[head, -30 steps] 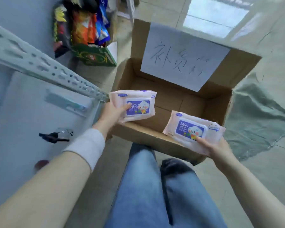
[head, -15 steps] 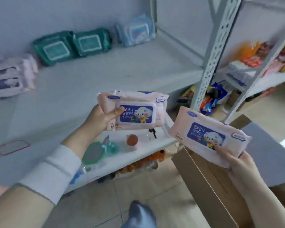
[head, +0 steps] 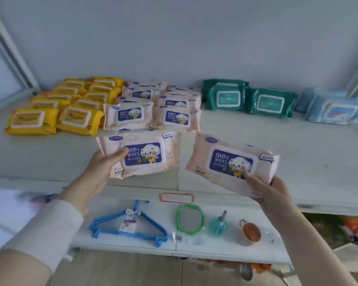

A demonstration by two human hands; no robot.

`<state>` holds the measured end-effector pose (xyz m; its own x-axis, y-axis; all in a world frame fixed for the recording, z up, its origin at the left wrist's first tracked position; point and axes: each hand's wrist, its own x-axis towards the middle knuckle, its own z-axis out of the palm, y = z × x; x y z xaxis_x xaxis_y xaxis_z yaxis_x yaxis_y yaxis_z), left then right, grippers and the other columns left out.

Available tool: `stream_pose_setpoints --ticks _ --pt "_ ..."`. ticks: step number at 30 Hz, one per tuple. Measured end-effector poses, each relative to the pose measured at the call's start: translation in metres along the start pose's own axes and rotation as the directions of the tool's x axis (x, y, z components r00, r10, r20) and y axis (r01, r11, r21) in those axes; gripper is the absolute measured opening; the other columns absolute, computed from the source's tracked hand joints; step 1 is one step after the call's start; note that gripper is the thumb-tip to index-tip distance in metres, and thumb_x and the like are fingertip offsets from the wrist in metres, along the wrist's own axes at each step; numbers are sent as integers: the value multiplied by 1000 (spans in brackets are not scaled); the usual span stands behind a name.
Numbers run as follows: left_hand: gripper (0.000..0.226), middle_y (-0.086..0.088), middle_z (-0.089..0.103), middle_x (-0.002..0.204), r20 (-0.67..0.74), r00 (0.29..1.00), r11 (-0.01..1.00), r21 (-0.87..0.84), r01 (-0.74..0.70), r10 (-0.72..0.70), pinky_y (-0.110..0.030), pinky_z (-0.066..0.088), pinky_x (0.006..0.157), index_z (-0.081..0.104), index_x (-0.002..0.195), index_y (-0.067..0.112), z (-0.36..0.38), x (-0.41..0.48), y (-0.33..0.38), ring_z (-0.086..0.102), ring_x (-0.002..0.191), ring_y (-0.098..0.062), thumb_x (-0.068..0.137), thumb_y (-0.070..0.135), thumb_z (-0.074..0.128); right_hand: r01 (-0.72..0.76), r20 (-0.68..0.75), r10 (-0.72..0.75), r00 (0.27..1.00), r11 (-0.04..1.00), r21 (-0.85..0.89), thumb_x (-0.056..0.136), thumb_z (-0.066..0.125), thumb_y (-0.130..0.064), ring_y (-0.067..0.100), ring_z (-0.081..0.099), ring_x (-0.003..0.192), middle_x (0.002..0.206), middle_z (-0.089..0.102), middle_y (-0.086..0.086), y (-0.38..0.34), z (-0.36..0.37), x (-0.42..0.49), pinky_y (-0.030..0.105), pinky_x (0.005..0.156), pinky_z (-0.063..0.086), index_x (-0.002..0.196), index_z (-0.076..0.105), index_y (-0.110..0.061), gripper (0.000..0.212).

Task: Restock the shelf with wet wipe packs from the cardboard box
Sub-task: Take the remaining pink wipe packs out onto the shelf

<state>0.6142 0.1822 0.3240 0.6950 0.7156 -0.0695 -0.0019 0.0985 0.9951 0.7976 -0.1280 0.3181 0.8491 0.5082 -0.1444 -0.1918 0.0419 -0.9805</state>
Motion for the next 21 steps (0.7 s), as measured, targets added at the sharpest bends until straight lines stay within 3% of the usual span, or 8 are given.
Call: stream_pose_setpoints --ticks 3,6,9,11,14,17,19,21 --pt "14 7 75 79 -25 999 999 2 38 -38 -28 58 53 64 96 17 -35 37 -2 71 70 -10 87 9 57 -30 -1 30 1000 1000 -5 78 66 -7 22 68 85 97 71 9 3 64 37 38 77 58 105 63 -8 27" --pt "19 5 75 86 1 998 996 68 64 -64 -33 58 60 63 103 19 -51 75 -3 72 77 -13 85 14 61 -37 -4 37 999 998 -48 79 67 -6 20 67 84 98 69 8 3 99 77 33 70 59 104 62 -12 26" --pt "24 -5 69 108 2 999 985 162 53 -54 -34 57 77 60 110 19 -59 109 -3 69 87 -14 87 14 60 -48 -10 48 999 988 -145 79 69 -9 26 64 96 110 66 10 7 121 120 38 78 55 119 56 -8 42" --pt "29 -11 64 119 -13 1000 944 329 26 -23 -38 51 90 58 115 15 -57 125 3 65 97 -19 86 17 62 -33 -55 20 998 964 -265 79 71 -15 27 61 101 117 63 12 11 124 143 40 85 51 124 51 -7 49" --pt "49 -11 62 120 -157 981 747 665 23 110 -37 47 91 53 120 7 -52 150 5 59 107 -26 80 28 70 -54 -123 -22 992 813 -580 77 73 -29 32 55 104 117 59 18 19 126 173 40 85 45 119 50 -4 53" --pt "62 -13 56 123 -221 947 625 780 28 234 -29 40 82 43 125 4 -45 156 2 53 112 -28 77 31 72 -93 -158 -53 986 613 -785 77 71 -36 37 38 120 125 49 23 20 126 178 46 101 34 127 45 -4 65" --pt "68 -14 49 130 -141 938 507 861 -42 316 -29 36 91 39 132 4 -46 158 0 45 120 -29 78 29 71 -109 -161 -48 986 548 -829 75 72 -37 34 26 128 136 38 21 11 127 173 45 105 26 139 31 -8 82" --pt "75 -13 41 139 26 925 304 941 -151 380 -33 29 105 32 139 7 -51 161 5 35 129 -29 79 28 70 -51 -103 -86 991 473 -880 73 74 -37 31 17 133 144 27 17 -7 135 167 45 109 20 146 20 -13 94"
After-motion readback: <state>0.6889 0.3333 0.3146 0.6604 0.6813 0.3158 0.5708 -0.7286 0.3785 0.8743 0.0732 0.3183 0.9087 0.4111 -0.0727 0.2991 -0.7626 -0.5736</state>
